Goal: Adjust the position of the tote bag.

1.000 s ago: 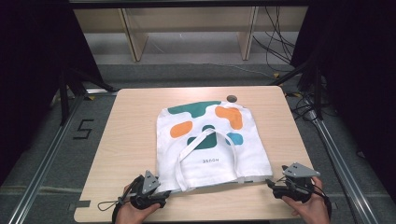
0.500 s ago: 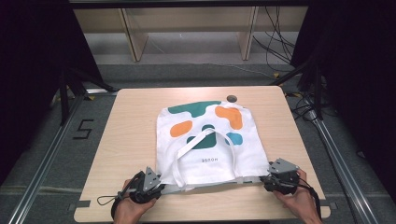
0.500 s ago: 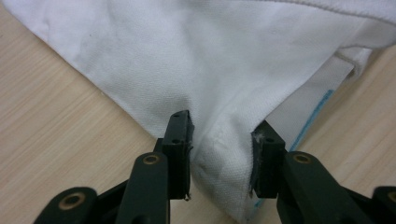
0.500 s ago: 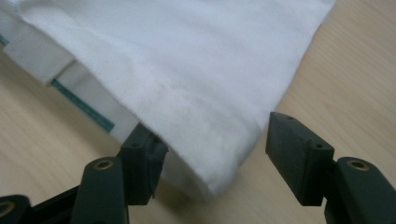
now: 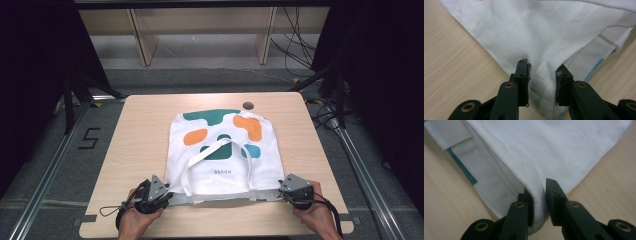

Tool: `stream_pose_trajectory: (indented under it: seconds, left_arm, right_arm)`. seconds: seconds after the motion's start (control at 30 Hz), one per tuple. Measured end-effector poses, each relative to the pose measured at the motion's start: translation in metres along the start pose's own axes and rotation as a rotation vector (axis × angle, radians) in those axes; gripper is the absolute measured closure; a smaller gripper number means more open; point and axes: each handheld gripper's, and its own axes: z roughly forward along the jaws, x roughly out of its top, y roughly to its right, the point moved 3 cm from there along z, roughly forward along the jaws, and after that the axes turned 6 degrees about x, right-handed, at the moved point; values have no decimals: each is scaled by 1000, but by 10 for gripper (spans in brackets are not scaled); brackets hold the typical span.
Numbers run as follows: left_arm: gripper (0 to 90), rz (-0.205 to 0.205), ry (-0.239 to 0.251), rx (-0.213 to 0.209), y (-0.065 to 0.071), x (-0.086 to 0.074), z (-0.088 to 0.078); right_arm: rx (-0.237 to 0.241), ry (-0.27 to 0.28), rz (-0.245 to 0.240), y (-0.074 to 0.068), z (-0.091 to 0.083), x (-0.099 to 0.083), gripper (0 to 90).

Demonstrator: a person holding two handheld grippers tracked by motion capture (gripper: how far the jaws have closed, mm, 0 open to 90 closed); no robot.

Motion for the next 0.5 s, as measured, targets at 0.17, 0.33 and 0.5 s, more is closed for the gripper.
stream_pose_trajectory:
  seconds: [0.17, 0.33, 0.5]
  left_arm:
    - [684, 23, -6, -4, -2, -2, -3]
    - [585, -2, -23, 1, -5, -6, -2]
    - [517, 24, -43, 17, 0, -6, 3]
  right_arm:
    - [34, -11, 51, -21, -14, -5, 800]
    - [41, 9, 70, -33, -20, -7, 773]
    - [19, 28, 100, -25, -16, -8, 623]
